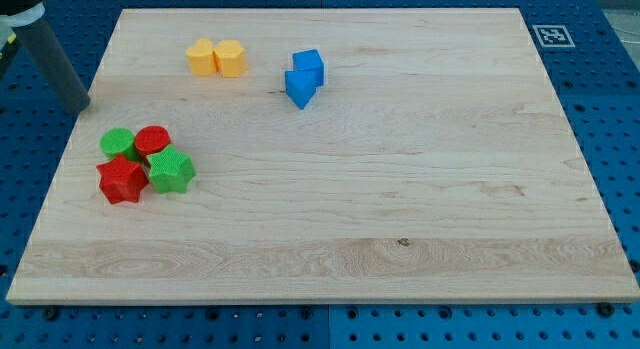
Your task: Push the green circle in between the red blocks
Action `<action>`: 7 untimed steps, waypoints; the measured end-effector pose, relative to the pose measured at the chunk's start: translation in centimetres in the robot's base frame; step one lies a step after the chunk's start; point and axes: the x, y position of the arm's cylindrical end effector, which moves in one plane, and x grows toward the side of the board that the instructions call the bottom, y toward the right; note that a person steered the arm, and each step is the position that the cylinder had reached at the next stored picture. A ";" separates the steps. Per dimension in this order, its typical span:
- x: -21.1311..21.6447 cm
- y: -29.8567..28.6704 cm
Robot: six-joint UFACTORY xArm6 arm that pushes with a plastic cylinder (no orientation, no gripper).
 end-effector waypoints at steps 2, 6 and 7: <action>2.3 1.1; 6.2 7.5; 6.2 7.5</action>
